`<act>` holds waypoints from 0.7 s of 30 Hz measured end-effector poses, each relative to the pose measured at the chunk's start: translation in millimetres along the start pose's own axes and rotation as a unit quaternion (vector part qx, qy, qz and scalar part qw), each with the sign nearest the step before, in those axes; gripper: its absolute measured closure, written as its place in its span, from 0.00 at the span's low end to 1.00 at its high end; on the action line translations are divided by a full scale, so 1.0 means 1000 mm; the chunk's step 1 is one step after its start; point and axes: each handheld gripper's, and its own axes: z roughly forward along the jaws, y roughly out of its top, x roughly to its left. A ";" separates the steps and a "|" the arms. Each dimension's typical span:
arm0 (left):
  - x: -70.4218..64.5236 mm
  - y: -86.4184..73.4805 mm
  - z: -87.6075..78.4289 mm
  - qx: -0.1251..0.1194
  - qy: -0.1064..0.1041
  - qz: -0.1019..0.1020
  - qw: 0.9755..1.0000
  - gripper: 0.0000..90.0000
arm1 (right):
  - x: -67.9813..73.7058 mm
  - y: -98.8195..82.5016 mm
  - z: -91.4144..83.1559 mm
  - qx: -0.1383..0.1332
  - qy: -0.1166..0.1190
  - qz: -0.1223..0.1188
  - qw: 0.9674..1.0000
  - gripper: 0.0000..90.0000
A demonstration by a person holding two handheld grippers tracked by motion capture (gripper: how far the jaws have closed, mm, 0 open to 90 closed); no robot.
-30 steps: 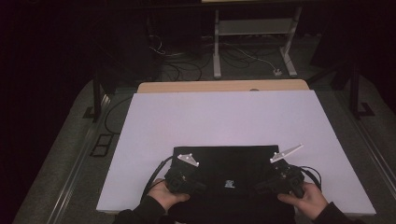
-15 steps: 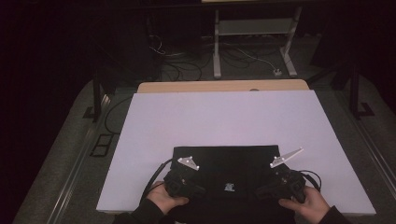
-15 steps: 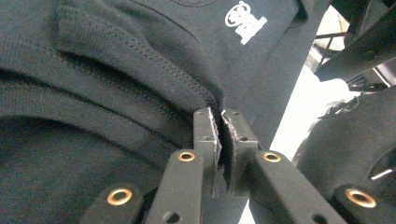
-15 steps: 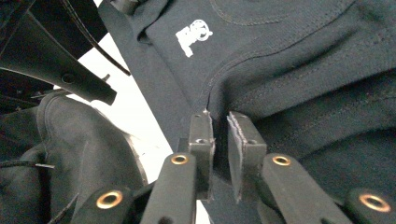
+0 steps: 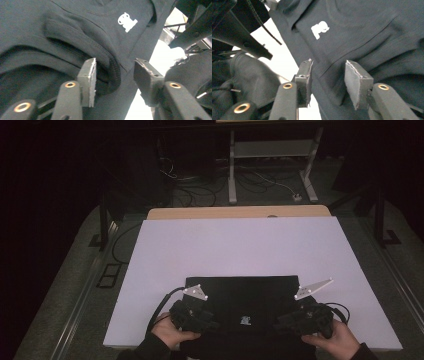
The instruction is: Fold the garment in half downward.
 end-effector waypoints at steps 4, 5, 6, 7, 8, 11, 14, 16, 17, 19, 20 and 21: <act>0.002 0.005 -0.009 -0.019 0.004 -0.002 1.000 0.48 | 0.001 0.004 -0.008 -0.014 -0.019 -0.011 1.000 0.52; 0.002 0.006 -0.011 -0.023 0.006 -0.001 1.000 0.47 | 0.001 0.005 -0.010 -0.017 -0.022 -0.012 1.000 0.49; 0.003 0.007 -0.014 -0.024 0.006 0.000 1.000 0.45 | 0.001 0.006 -0.011 -0.021 -0.025 -0.015 0.999 0.46; 0.003 0.008 -0.016 -0.026 0.010 0.003 1.000 0.44 | 0.001 0.007 -0.013 -0.024 -0.028 -0.013 0.999 0.44; 0.004 0.009 -0.018 -0.029 0.012 0.004 1.000 0.43 | 0.000 0.009 -0.015 -0.025 -0.028 -0.013 0.999 0.42; 0.005 0.011 -0.023 -0.032 0.015 0.009 0.999 0.40 | -0.002 0.012 -0.021 -0.029 -0.046 -0.010 0.998 0.31; 0.007 0.014 -0.030 -0.037 0.018 0.015 0.999 0.39 | -0.008 0.015 -0.028 -0.034 -0.058 0.001 0.998 0.26; 0.010 0.016 -0.034 -0.038 0.022 0.013 0.999 0.38 | -0.012 0.017 -0.033 -0.035 -0.065 0.005 0.997 0.23; 0.011 0.017 -0.036 -0.039 0.022 0.013 0.999 0.37 | -0.013 0.018 -0.035 -0.035 -0.071 0.006 0.997 0.21; 0.014 0.018 -0.038 -0.036 0.025 0.012 0.999 0.35 | -0.016 0.022 -0.040 -0.037 -0.076 0.009 0.996 0.20; 0.016 0.019 -0.039 -0.034 0.026 0.013 0.999 0.34 | -0.018 0.024 -0.042 -0.037 -0.078 0.007 0.996 0.19; 0.017 0.020 -0.040 -0.034 0.027 0.011 0.999 0.33 | -0.018 0.026 -0.045 -0.038 -0.080 0.006 0.996 0.18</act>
